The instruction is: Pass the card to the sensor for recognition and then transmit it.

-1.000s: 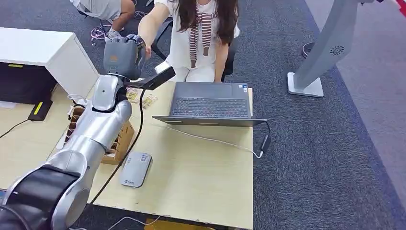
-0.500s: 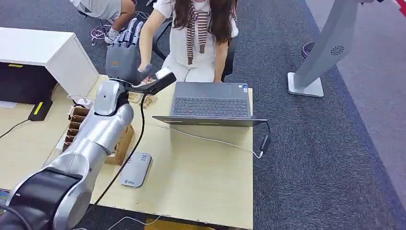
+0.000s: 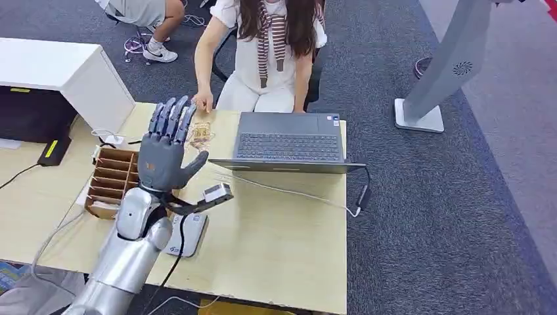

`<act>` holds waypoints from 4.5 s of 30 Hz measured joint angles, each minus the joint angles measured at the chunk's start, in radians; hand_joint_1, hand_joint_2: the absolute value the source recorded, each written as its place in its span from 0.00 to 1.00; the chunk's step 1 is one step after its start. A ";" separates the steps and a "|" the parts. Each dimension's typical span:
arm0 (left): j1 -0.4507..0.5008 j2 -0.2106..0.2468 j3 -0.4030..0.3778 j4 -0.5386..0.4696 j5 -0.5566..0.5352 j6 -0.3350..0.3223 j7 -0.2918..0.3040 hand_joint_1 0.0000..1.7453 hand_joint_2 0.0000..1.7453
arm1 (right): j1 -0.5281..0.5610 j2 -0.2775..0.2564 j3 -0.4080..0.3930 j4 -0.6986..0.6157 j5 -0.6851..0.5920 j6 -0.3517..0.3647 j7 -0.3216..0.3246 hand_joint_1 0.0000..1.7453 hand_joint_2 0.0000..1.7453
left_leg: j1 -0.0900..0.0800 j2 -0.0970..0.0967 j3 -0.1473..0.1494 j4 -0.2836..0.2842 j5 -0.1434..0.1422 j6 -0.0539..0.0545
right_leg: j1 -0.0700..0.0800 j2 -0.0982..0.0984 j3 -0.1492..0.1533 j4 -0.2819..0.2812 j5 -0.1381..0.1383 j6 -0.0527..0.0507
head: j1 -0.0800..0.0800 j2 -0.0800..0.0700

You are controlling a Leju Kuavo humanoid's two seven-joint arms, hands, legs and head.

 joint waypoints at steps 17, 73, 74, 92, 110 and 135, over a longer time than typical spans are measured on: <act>0.345 -0.071 0.285 -0.206 0.022 0.000 -0.255 0.00 1.00 | 0.007 0.000 -0.010 0.000 -0.014 -0.015 -0.016 0.00 0.00 | 0.000 -0.001 0.000 0.000 0.000 0.000 | 0.000 -0.001 0.000 0.000 0.000 0.000 | 0.000 0.000; 0.330 -0.095 0.498 0.010 -0.034 0.002 -0.222 0.00 1.00 | 0.000 -0.006 -0.018 0.000 0.003 0.013 -0.032 0.00 0.00 | 0.000 -0.001 0.000 0.000 0.000 0.000 | 0.000 -0.001 0.001 0.000 0.000 0.000 | 0.000 0.000; 0.334 -0.105 0.517 0.005 -0.031 0.002 -0.234 0.00 1.00 | 0.000 -0.006 -0.018 0.000 0.003 0.013 -0.032 0.00 0.00 | 0.000 -0.001 0.000 0.000 0.000 0.000 | 0.000 -0.001 0.001 0.000 0.000 0.000 | 0.000 0.000; 0.321 -0.143 0.690 0.019 -0.079 0.002 -0.178 0.00 1.00 | -0.001 -0.008 -0.018 0.000 0.019 0.021 -0.036 0.00 0.00 | 0.000 -0.001 0.000 0.000 0.000 0.000 | 0.000 -0.002 0.001 0.000 0.000 0.000 | 0.000 0.000; 0.275 -0.072 0.672 0.118 -0.121 0.002 -0.065 0.00 1.00 | -0.003 -0.008 -0.017 0.000 0.024 0.023 -0.040 0.00 0.00 | 0.000 -0.001 0.000 0.000 0.000 0.000 | 0.000 -0.002 0.000 0.000 0.000 0.000 | 0.000 0.000; 0.271 -0.006 0.547 0.174 -0.150 0.002 0.015 0.00 1.00 | -0.005 -0.008 -0.015 0.000 0.031 0.037 -0.046 0.00 0.00 | 0.000 -0.001 0.000 0.000 0.000 0.000 | 0.001 -0.001 0.000 0.000 0.000 0.000 | 0.000 0.000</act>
